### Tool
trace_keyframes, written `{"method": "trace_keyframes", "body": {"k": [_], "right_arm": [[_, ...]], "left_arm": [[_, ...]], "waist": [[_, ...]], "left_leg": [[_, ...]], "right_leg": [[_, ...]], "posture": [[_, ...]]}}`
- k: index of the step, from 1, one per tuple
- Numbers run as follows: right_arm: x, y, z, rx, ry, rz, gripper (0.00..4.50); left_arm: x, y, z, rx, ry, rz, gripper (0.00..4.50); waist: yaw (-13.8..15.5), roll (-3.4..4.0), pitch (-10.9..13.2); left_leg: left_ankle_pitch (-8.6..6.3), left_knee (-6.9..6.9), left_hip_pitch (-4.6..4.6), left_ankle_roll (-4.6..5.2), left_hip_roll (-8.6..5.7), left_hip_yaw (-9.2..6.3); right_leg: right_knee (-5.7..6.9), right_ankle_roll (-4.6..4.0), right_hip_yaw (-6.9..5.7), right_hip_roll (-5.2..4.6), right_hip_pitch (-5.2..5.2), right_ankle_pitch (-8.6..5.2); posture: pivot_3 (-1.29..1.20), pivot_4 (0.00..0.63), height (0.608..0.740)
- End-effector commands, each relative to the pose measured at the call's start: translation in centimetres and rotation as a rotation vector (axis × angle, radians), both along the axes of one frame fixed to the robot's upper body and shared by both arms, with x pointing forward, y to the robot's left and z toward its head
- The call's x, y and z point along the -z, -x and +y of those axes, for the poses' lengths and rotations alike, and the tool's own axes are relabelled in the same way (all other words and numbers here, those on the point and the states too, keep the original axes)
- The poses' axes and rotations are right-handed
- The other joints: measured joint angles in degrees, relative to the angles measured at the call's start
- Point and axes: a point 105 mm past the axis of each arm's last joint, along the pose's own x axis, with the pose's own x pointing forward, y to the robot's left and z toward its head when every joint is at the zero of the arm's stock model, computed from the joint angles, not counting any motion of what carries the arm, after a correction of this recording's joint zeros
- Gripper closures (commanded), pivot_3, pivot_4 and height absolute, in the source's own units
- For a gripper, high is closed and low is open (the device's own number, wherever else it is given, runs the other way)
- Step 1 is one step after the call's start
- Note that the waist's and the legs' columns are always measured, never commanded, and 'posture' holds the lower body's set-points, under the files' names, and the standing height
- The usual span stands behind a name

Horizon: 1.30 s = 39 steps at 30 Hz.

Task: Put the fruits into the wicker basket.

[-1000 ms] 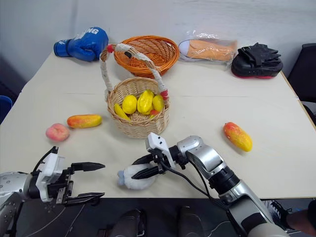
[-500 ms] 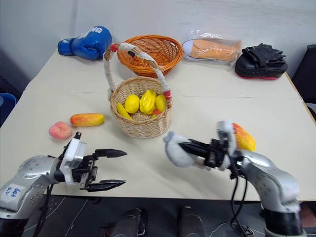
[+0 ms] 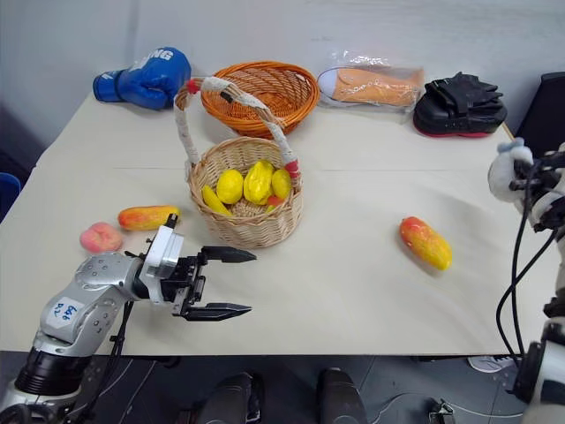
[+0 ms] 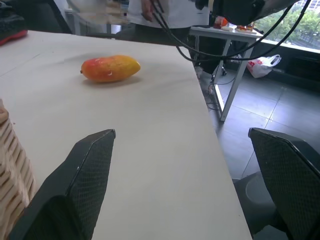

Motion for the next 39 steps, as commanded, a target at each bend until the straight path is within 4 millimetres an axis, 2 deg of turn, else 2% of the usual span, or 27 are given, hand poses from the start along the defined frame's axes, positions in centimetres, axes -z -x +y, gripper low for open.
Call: {"method": "trace_keyframes", "body": {"k": [1, 2, 6, 8, 10, 12, 14, 16, 19, 21, 23, 24, 26, 29, 32, 35, 39], "right_arm": [[-0.1, 0.5, -2.1, 0.085, 0.079, 0.007, 4.48], [0.3, 0.6, -2.4, 0.1, 0.062, 0.014, 4.48], [1.1, 1.1, -3.0, 0.112, 0.046, 0.006, 3.22], [0.6, 1.6, -3.2, 0.089, 0.052, -0.026, 2.49], [-1.2, 2.4, -3.2, 0.064, 0.137, -0.105, 1.81], [-4.1, 3.5, -2.8, -0.014, 0.152, -0.255, 1.11], [-5.5, 4.2, -1.5, -0.126, 0.185, -0.317, 0.49], [-5.4, 4.5, 0.6, -0.266, 0.238, -0.307, 0.49], [-4.7, 5.0, 3.9, -0.445, 0.224, -0.31, 0.49], [-2.6, 5.7, 8.7, -0.667, 0.212, -0.248, 0.49], [0.2, 7.8, 14.9, -0.949, 0.323, -0.169, 0.13], [1.3, 9.0, 17.4, -1.057, 0.362, -0.157, 0.02], [2.2, 10.6, 20.0, -1.166, 0.379, -0.155, 0.02], [4.4, 13.5, 24.5, -1.359, 0.292, -0.149, 0.02], [5.6, 14.7, 26.2, -1.403, 0.2, -0.129, 0.02], [7.3, 15.7, 27.3, -1.411, 0.151, -0.102, 0.02], [7.9, 16.0, 28.4, -1.401, 0.118, -0.121, 0.02]], "left_arm": [[-1.2, 0.1, -0.1, -0.008, 0.037, -0.048, 0.0], [-1.3, 0.1, -0.1, -0.012, 0.041, -0.05, 0.0], [-1.6, 0.0, -0.3, -0.03, 0.054, -0.069, 0.0], [-1.8, -0.2, -0.1, -0.052, 0.068, -0.072, 0.0], [-1.6, -0.3, 0.2, -0.073, 0.065, -0.071, 0.0], [-1.1, -0.5, 0.8, -0.1, 0.052, -0.063, 0.0], [-0.7, -0.8, 1.3, -0.136, 0.043, -0.061, 0.0], [-0.3, -1.1, 2.2, -0.184, 0.033, -0.058, 0.0], [0.8, -1.4, 3.8, -0.259, 0.01, -0.056, 0.0], [1.9, -1.2, 5.5, -0.327, -0.023, -0.044, 0.0], [2.9, -0.7, 7.8, -0.419, -0.064, -0.03, 0.0], [3.3, -0.3, 8.7, -0.461, -0.084, -0.039, 0.0], [3.6, 0.2, 9.8, -0.505, -0.11, -0.054, 0.0], [4.6, 1.2, 14.3, -0.698, -0.157, -0.058, 0.0], [4.6, 2.0, 17.7, -0.875, -0.136, -0.041, 0.0], [5.6, 3.9, 20.7, -0.997, -0.178, 0.005, 0.0], [6.0, 5.7, 23.2, -1.132, -0.204, 0.009, 0.0]], "waist": [[-0.02, 0.15, 0.09], [-0.02, 0.17, 0.1], [-0.03, 0.2, 0.12], [-0.02, 0.21, 0.12], [0.0, 0.21, 0.12], [0.02, 0.24, 0.14], [0.04, 0.33, 0.2], [0.03, 0.33, 0.2], [-0.06, 0.33, 0.19], [-0.04, 0.33, 0.19], [-0.09, 0.33, 0.2], [-0.09, 0.33, 0.2], [0.04, 0.37, 0.22], [0.13, 0.25, 0.15], [0.21, 0.02, 0.02], [0.14, -0.05, -0.02], [-0.01, -0.16, -0.09]], "left_leg": [[0.0, 0.02, -0.03, 0.0, -0.01, 0.03], [0.0, 0.06, -0.03, 0.0, 0.0, 0.05], [0.03, 0.21, 0.01, -0.03, 0.0, 0.06], [0.03, 0.22, 0.05, -0.03, 0.0, 0.04], [0.03, 0.21, 0.06, -0.03, 0.02, 0.02], [0.03, 0.17, 0.06, -0.03, 0.02, 0.03], [0.03, 0.16, 0.05, -0.03, 0.02, 0.03], [0.03, 0.17, 0.08, -0.02, 0.03, 0.03], [0.01, 0.15, 0.18, -0.03, 0.14, -0.08], [0.0, 0.14, 0.23, -0.04, 0.18, -0.15], [-0.07, 0.11, 0.25, -0.04, 0.32, -0.24], [-0.09, 0.09, 0.25, -0.05, 0.36, -0.24], [-0.27, 0.1, 0.26, -0.03, 0.57, -0.2], [-0.41, 0.14, 0.23, 0.2, 0.47, -0.18], [-0.54, 0.12, 0.24, 0.14, 0.55, -0.31], [-0.61, 0.12, 0.26, 0.23, 0.51, -0.31], [-0.68, 0.08, 0.28, 0.18, 0.54, -0.28]], "right_leg": [[0.0, 0.01, 0.02, -0.02, -0.04, 0.0], [0.0, 0.04, 0.04, -0.02, -0.04, 0.01], [0.07, 0.1, 0.07, 0.0, 0.04, 0.04], [0.07, 0.13, 0.1, 0.01, 0.08, 0.06], [0.07, 0.14, 0.12, 0.01, 0.09, 0.06], [0.03, 0.14, 0.12, 0.01, 0.09, 0.06], [0.0, 0.15, 0.12, 0.02, 0.09, 0.07], [0.0, 0.17, 0.13, 0.02, 0.12, 0.08], [-0.01, 0.17, 0.13, 0.04, 0.22, 0.08], [0.02, 0.17, 0.2, 0.04, 0.21, 0.08], [0.01, 0.17, 0.27, -0.01, 0.19, 0.08], [0.01, 0.17, 0.29, -0.02, 0.17, 0.08], [-0.03, 0.16, 0.31, 0.0, 0.15, 0.08], [-0.01, 0.16, 0.29, -0.12, 0.13, 0.09], [-0.04, 0.07, 0.2, -0.14, 0.16, 0.05], [-0.05, -0.01, 0.21, -0.44, 0.19, 0.02], [-0.02, -0.15, -0.2, -0.73, 0.15, -0.03]], "posture": [[0.0, 0.15, 0.74], [0.0, 0.15, 0.74], [0.0, 0.15, 0.74], [0.0, 0.15, 0.74], [0.0, 0.15, 0.74], [0.0, 0.15, 0.74], [0.0, 0.15, 0.74], [0.0, 0.15, 0.74], [0.0, 0.15, 0.74], [0.0, 0.15, 0.74], [0.0, 0.15, 0.74], [0.0, 0.15, 0.74], [0.0, 0.15, 0.74], [0.0, 0.15, 0.74], [0.0, 0.15, 0.74], [0.0, 0.15, 0.74], [0.0, 0.15, 0.74]]}}
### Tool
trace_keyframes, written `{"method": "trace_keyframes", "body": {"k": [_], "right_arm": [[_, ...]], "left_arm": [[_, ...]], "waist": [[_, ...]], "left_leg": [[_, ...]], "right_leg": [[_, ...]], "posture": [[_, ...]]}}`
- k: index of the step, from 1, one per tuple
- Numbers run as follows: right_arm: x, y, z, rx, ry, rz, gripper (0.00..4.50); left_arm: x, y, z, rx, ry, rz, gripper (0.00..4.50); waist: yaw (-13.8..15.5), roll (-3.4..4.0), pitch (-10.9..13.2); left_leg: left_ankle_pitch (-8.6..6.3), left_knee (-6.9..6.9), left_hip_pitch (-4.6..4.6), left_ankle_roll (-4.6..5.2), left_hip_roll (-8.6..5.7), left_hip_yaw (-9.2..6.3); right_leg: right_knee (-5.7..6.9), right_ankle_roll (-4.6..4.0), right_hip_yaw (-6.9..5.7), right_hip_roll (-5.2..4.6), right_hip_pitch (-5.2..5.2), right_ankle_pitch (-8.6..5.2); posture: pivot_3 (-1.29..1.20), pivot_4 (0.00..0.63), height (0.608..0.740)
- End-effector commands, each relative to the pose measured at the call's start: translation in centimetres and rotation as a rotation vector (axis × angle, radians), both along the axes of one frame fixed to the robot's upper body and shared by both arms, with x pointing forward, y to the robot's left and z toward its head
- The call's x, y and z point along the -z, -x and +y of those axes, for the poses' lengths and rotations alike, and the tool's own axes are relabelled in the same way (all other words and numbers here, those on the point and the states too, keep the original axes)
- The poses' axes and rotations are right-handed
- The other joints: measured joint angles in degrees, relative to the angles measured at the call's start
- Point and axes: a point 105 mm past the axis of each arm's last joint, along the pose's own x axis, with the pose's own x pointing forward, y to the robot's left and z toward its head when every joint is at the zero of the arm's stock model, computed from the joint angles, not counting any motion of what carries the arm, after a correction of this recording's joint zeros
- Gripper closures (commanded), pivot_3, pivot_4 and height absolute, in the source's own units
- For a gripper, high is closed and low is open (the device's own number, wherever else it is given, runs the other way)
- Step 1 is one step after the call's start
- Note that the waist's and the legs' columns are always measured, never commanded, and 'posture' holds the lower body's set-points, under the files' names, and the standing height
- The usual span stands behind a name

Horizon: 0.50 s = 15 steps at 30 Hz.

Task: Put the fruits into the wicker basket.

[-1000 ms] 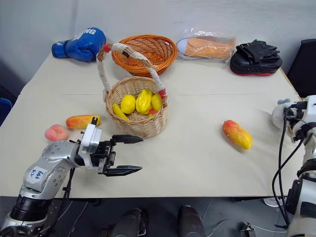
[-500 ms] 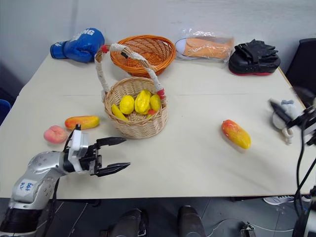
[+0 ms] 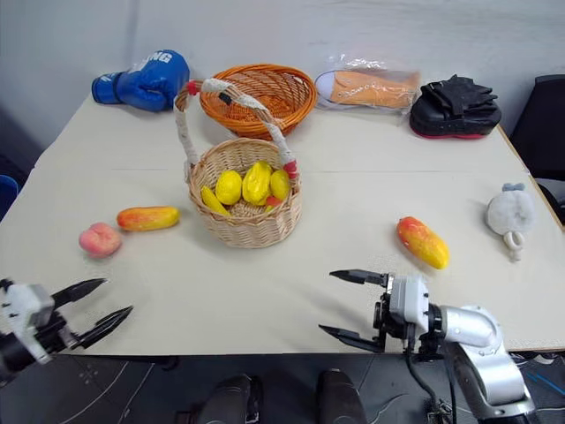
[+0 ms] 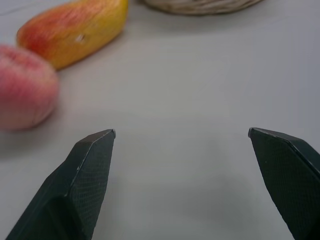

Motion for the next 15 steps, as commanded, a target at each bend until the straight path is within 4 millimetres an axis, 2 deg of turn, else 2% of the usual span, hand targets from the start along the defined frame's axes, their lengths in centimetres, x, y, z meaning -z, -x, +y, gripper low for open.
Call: {"method": "trace_keyframes", "body": {"k": [1, 4, 7, 10, 12, 15], "right_arm": [[-0.8, 0.7, 1.4, -0.026, -0.021, -0.077, 0.02], [-1.6, 1.5, 3.0, -0.067, -0.062, -0.119, 0.02], [-2.5, 1.2, 3.6, -0.079, -0.082, -0.159, 0.02], [-3.8, 0.0, 4.4, -0.072, -0.119, -0.203, 0.02], [-4.7, -0.7, 5.0, -0.063, -0.166, -0.208, 0.02], [-7.2, -1.5, 5.9, -0.046, -0.283, -0.17, 0.02]], "left_arm": [[-0.8, 1.3, 2.6, -0.147, -0.022, -0.058, 0.0], [-2.1, 1.7, 4.8, -0.281, 0.048, -0.093, 0.0], [-4.0, 0.5, 5.5, -0.328, 0.123, -0.111, 0.0], [-7.1, -2.7, 4.9, -0.289, 0.144, -0.116, 0.0], [-7.9, -4.4, 4.0, -0.222, 0.115, -0.077, 0.0], [-8.1, -7.3, 2.7, -0.136, 0.092, -0.003, 0.0]], "waist": [[-0.06, -0.01, -0.01], [-0.08, -0.04, -0.02], [0.06, -0.13, -0.08], [0.38, -0.33, -0.19], [0.36, -0.44, -0.26], [0.02, -0.28, -0.18]], "left_leg": [[-0.02, 0.0, 0.01, -0.02, 0.02, 0.01], [-0.06, 0.0, 0.01, -0.05, 0.07, 0.01], [-0.07, 0.02, 0.01, -0.07, 0.12, 0.01], [-0.08, 0.07, 0.01, -0.12, 0.11, -0.06], [-0.14, 0.03, 0.0, -0.39, 0.11, -0.12], [-0.12, 0.0, -0.01, -0.39, 0.08, -0.01]], "right_leg": [[0.0, -0.01, -0.04, -0.02, 0.0, 0.0], [0.0, -0.04, -0.1, -0.02, -0.01, -0.02], [0.02, -0.06, -0.19, -0.02, -0.01, -0.02], [0.07, -0.07, -0.29, -0.08, 0.02, -0.01], [0.07, -0.11, -0.37, -0.09, 0.02, 0.01], [0.07, -0.12, -0.55, -0.2, 0.0, 0.02]], "posture": [[0.0, 0.15, 0.74], [0.0, 0.15, 0.74], [0.0, 0.15, 0.74], [0.0, 0.15, 0.74], [0.0, 0.15, 0.74], [0.0, 0.15, 0.74]]}}
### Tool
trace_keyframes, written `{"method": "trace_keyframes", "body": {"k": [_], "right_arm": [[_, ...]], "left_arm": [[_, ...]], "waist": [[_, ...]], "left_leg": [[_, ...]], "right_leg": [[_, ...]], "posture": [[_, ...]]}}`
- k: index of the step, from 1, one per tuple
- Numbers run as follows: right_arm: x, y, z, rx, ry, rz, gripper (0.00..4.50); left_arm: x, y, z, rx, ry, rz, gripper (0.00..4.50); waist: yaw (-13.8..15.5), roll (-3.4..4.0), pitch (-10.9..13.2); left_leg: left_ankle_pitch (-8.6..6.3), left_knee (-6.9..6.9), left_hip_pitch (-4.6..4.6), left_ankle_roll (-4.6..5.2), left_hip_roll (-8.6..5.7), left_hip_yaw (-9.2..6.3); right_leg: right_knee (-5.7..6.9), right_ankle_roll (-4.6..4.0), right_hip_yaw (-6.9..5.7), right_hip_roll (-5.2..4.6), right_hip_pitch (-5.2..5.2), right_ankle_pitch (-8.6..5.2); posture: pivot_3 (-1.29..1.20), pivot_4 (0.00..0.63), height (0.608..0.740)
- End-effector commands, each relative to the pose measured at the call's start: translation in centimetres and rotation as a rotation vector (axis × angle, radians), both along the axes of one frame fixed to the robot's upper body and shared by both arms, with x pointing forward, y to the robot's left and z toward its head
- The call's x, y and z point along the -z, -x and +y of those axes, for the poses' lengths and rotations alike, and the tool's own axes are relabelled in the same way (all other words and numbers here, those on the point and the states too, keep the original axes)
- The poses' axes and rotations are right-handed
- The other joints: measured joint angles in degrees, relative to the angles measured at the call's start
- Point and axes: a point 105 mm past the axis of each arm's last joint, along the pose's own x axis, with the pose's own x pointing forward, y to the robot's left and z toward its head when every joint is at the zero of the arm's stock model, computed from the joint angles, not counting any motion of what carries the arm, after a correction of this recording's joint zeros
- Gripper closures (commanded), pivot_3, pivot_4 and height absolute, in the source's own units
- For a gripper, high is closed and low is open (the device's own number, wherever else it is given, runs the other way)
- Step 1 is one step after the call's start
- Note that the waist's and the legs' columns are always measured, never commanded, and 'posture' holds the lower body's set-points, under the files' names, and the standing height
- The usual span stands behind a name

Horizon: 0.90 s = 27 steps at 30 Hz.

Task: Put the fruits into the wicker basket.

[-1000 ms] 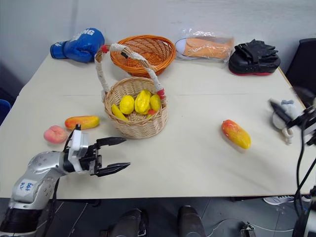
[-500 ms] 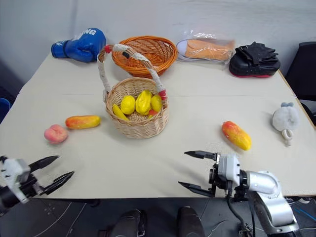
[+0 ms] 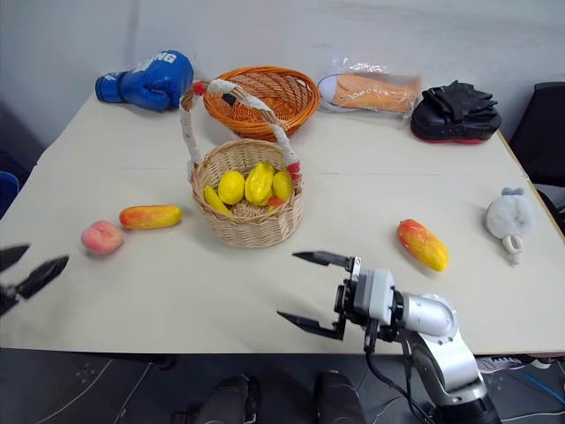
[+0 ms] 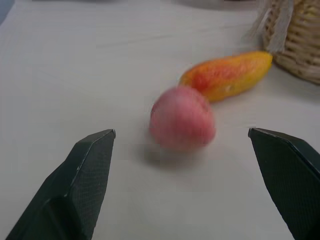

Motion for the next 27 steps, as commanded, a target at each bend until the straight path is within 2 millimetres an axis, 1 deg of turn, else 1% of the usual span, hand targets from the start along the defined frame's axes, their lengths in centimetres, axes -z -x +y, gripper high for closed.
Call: {"method": "trace_keyframes", "body": {"k": [1, 4, 6, 7, 9, 12, 14, 16, 18, 21, 23, 24, 25, 27], "right_arm": [[-2.9, -0.1, 1.1, -0.036, -0.105, 0.024, 0.02], [-3.4, 0.2, 1.7, -0.083, -0.068, 0.023, 0.02], [-3.3, 0.1, 1.5, -0.075, -0.054, 0.028, 0.02], [-3.3, 0.0, 1.4, -0.066, -0.048, 0.029, 0.02], [-3.1, -0.2, 1.1, -0.044, -0.035, 0.028, 0.02], [-3.1, -0.4, 0.7, -0.013, -0.036, 0.025, 0.02], [-3.1, -0.5, 0.5, 0.007, -0.037, 0.027, 0.02], [-3.0, -0.5, 0.4, 0.017, -0.038, 0.027, 0.0], [-2.9, -0.5, 0.3, 0.023, -0.041, 0.029, 0.0], [-2.5, -0.2, 0.3, 0.022, -0.046, 0.055, 0.0], [-1.8, 0.3, 0.2, 0.011, -0.03, 0.074, 0.0], [-1.5, 0.4, 0.1, 0.01, -0.022, 0.082, 0.0], [-1.3, 0.4, 0.0, 0.012, -0.018, 0.087, 0.0], [-1.1, 0.1, -0.3, 0.025, -0.013, 0.09, 0.0]], "left_arm": [[0.8, -2.6, -1.0, 0.068, -0.016, 0.1, 0.0], [1.7, -4.7, -0.5, 0.056, -0.052, 0.164, 0.0], [2.4, -5.4, 0.1, 0.044, -0.083, 0.201, 0.0], [2.8, -5.6, 0.3, 0.04, -0.103, 0.216, 0.0], [3.4, -5.8, 0.5, 0.048, -0.117, 0.251, 0.0], [3.9, -5.7, 0.6, 0.059, -0.107, 0.29, 0.0], [4.7, -5.6, 1.1, 0.04, -0.124, 0.325, 0.0], [5.2, -5.7, 1.3, 0.035, -0.129, 0.314, 0.41], [5.3, -5.8, 1.1, 0.049, -0.11, 0.291, 0.87], [5.4, -5.8, 0.9, 0.063, -0.112, 0.27, 1.85], [5.2, -5.8, 0.9, 0.066, -0.107, 0.247, 2.41], [5.2, -5.7, 1.0, 0.061, -0.099, 0.242, 2.58], [5.2, -5.6, 1.0, 0.059, -0.096, 0.24, 2.64], [4.9, -5.1, 1.2, 0.064, -0.102, 0.234, 2.65]], "waist": [[-0.11, 0.14, 0.08], [-0.61, 0.11, 0.07], [-0.53, 0.02, 0.01], [-0.54, 0.01, 0.02], [-0.42, 0.0, 0.02], [-0.22, -0.04, 0.02], [-0.13, -0.05, 0.02], [-0.1, -0.05, 0.02], [-0.12, -0.05, 0.02], [-0.06, -0.05, 0.02], [-0.04, -0.05, 0.02], [-0.03, -0.05, 0.02], [-0.02, -0.06, 0.01], [-0.2, -0.07, 0.01]], "left_leg": [[0.08, 0.0, 0.01, 0.14, 0.0, 0.07], [0.16, -0.02, -0.05, -0.07, 0.02, 0.38], [0.15, 0.0, -0.15, -0.09, 0.15, 0.7], [0.14, 0.05, -0.23, -0.1, 0.14, 0.91], [0.04, 0.09, -0.24, -0.08, 0.11, 1.25], [-0.1, 0.24, -0.24, 0.02, 0.25, 1.56], [-0.14, 0.36, -0.24, 0.07, 0.31, 1.62], [-0.16, 0.48, -0.22, 0.1, 0.34, 1.64], [-0.25, 0.55, -0.17, 0.25, 0.36, 1.67], [-0.26, 0.56, -0.11, 0.29, 0.41, 1.66], [-0.26, 0.56, -0.11, 0.28, 0.41, 1.65], [-0.26, 0.56, -0.1, 0.28, 0.41, 1.65], [-0.26, 0.57, -0.11, 0.28, 0.4, 1.65], [-0.26, 0.62, -0.11, 0.28, 0.39, 1.66]], "right_leg": [[0.01, 0.0, -0.07, -0.03, -0.02, 0.0], [0.24, 0.01, -0.31, 0.07, -0.35, 0.0], [0.67, 0.01, -0.45, 0.28, -0.66, 0.0], [0.93, -0.01, -0.6, 0.49, -0.93, -0.01], [0.91, -0.01, -0.7, 0.57, -1.09, -0.01], [0.91, -0.01, -0.72, 0.55, -1.18, -0.01], [0.92, -0.01, -0.67, 0.54, -1.18, -0.01], [0.9, 0.0, -0.61, 0.51, -1.18, -0.01], [0.89, 0.0, -0.56, 0.5, -1.18, -0.01], [1.02, 0.0, -0.56, 0.44, -1.18, 0.0], [1.06, 0.0, -0.57, 0.44, -1.18, 0.0], [1.07, 0.0, -0.56, 0.44, -1.18, 0.0], [1.07, 0.0, -0.56, 0.43, -1.18, 0.0], [1.08, 0.0, -0.56, 0.4, -1.18, 0.0]], "posture": [[0.0, 0.15, 0.74], [0.0, 0.15, 0.74], [0.0, 0.15, 0.74], [0.0, 0.15, 0.74], [0.0, 0.15, 0.74], [0.0, 0.15, 0.74], [0.0, 0.15, 0.74], [0.0, 0.15, 0.74], [0.0, 0.15, 0.74], [0.0, 0.15, 0.74], [0.0, 0.15, 0.74], [0.0, 0.15, 0.74], [0.0, 0.15, 0.74], [0.0, 0.15, 0.74]]}}
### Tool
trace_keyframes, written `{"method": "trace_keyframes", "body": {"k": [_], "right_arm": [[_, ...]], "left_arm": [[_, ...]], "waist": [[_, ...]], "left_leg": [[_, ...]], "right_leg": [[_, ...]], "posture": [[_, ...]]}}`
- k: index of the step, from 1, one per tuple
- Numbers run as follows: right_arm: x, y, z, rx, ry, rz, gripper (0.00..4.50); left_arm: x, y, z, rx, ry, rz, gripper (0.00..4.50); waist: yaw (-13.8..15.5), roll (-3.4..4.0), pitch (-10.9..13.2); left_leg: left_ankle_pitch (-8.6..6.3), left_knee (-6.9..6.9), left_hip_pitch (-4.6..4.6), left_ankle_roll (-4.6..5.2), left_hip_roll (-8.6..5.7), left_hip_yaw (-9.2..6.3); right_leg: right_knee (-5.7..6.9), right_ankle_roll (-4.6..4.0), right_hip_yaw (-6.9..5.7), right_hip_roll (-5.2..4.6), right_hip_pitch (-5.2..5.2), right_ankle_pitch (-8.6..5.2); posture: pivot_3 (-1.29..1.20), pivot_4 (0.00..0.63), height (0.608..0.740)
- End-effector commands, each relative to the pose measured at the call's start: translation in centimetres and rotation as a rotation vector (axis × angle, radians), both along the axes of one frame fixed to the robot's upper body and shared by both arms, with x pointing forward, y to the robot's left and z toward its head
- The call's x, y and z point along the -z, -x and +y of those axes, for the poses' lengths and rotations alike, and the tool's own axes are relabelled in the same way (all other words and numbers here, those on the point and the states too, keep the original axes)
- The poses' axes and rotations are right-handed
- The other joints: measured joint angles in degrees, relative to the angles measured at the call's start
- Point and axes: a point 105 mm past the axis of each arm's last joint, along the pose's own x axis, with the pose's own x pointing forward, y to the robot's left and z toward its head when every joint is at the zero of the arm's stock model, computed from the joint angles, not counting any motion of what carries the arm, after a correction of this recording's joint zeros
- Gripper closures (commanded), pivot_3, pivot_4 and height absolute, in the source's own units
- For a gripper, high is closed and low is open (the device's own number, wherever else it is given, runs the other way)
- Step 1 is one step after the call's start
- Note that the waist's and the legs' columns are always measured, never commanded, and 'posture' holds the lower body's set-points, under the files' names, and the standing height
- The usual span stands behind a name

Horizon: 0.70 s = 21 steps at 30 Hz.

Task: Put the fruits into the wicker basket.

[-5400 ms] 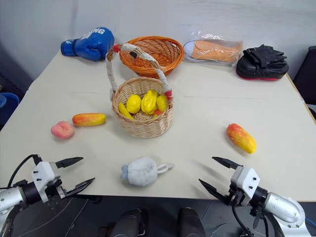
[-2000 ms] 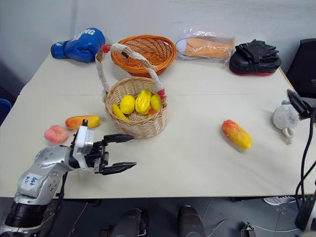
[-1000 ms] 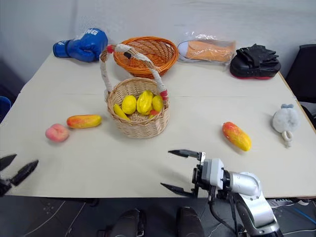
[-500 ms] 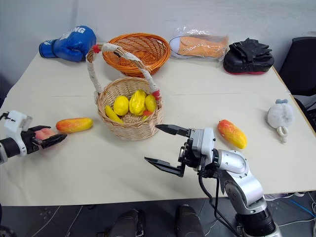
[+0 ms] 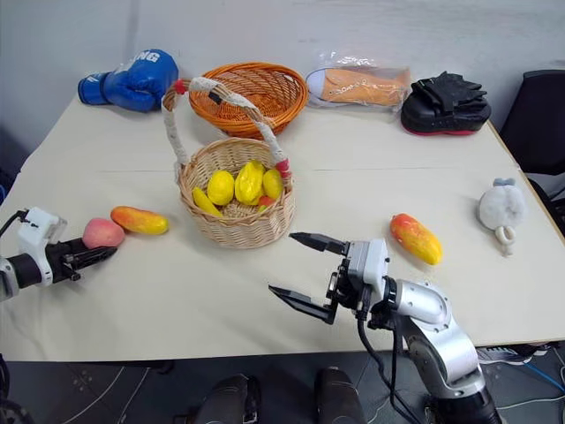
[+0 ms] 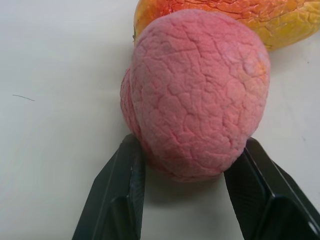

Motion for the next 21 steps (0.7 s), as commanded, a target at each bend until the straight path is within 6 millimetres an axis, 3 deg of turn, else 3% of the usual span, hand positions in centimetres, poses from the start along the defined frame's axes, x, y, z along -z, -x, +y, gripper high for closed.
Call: {"method": "trace_keyframes", "body": {"k": [1, 3, 6, 11, 14, 15, 18, 21], "right_arm": [[-1.0, 0.2, -0.5, 0.004, -0.006, -0.062, 0.0], [-0.9, 0.2, -0.7, 0.008, -0.003, -0.06, 0.0], [-0.6, 0.3, -1.3, 0.012, 0.016, -0.054, 0.0], [-0.8, 0.3, -2.8, 0.07, 0.029, -0.06, 0.0], [-1.9, 0.2, -3.3, 0.145, -0.05, -0.032, 0.0], [-2.1, 0.1, -3.4, 0.162, -0.065, -0.028, 0.0], [-2.4, -0.2, -2.8, 0.198, -0.1, -0.047, 0.0], [-2.5, -0.3, -2.2, 0.217, -0.121, -0.047, 0.0]], "left_arm": [[-1.5, 0.9, 0.7, 0.001, 0.0, -0.059, 2.65], [-2.5, 1.7, 0.6, 0.037, 0.022, -0.107, 2.65], [-5.4, 4.1, -1.2, 0.203, 0.087, -0.225, 2.65], [-8.3, 6.1, -7.6, 0.505, 0.097, -0.205, 2.65], [-9.7, 4.7, -13.0, 0.662, 0.036, -0.246, 2.65], [-9.9, 4.3, -14.0, 0.678, 0.026, -0.247, 2.65], [-11.3, 0.2, -18.3, 0.642, 0.114, -0.365, 2.65], [-11.7, -1.7, -20.4, 0.624, 0.149, -0.393, 2.65]], "waist": [[-0.32, 0.0, 0.0], [-0.41, 0.0, 0.0], [-0.25, -0.04, 0.0], [0.56, -0.04, 0.0], [1.63, -0.03, 0.01], [1.64, -0.03, 0.01], [1.68, 0.12, -0.02], [1.29, 0.08, -0.03]], "left_leg": [[0.0, 0.01, 0.01, 0.0, 0.0, 0.06], [-0.01, 0.01, 0.03, 0.01, 0.02, 0.07], [-0.01, -0.01, 0.0, -0.05, 0.06, 0.06], [-0.05, 0.01, 0.0, -0.01, -0.14, -0.07], [-0.12, 0.03, 0.1, 0.24, -0.2, -0.13], [-0.1, 0.05, 0.09, 0.26, -0.21, -0.21], [0.03, 0.06, 0.14, 0.08, -0.24, -0.15], [0.08, 0.36, -0.02, -0.06, -0.29, -0.1]], "right_leg": [[0.01, 0.0, 0.04, -0.03, 0.0, 0.0], [0.0, 0.0, 0.04, -0.03, 0.0, 0.0], [-0.02, 0.0, 0.02, -0.06, -0.03, 0.0], [-0.05, 0.0, -0.09, -0.42, 0.09, 0.0], [-0.12, 0.05, -0.08, -0.48, 0.29, 0.03], [-0.12, 0.06, -0.1, -0.45, 0.32, 0.03], [-0.01, 0.07, -0.04, -0.28, 0.32, 0.06], [0.01, 0.09, -0.06, 0.02, 0.27, 0.07]], "posture": [[0.0, 0.15, 0.74], [0.0, 0.15, 0.74], [0.0, 0.15, 0.74], [0.0, 0.15, 0.74], [0.0, 0.15, 0.74], [0.0, 0.15, 0.74], [0.0, 0.15, 0.74], [0.0, 0.15, 0.74]]}}
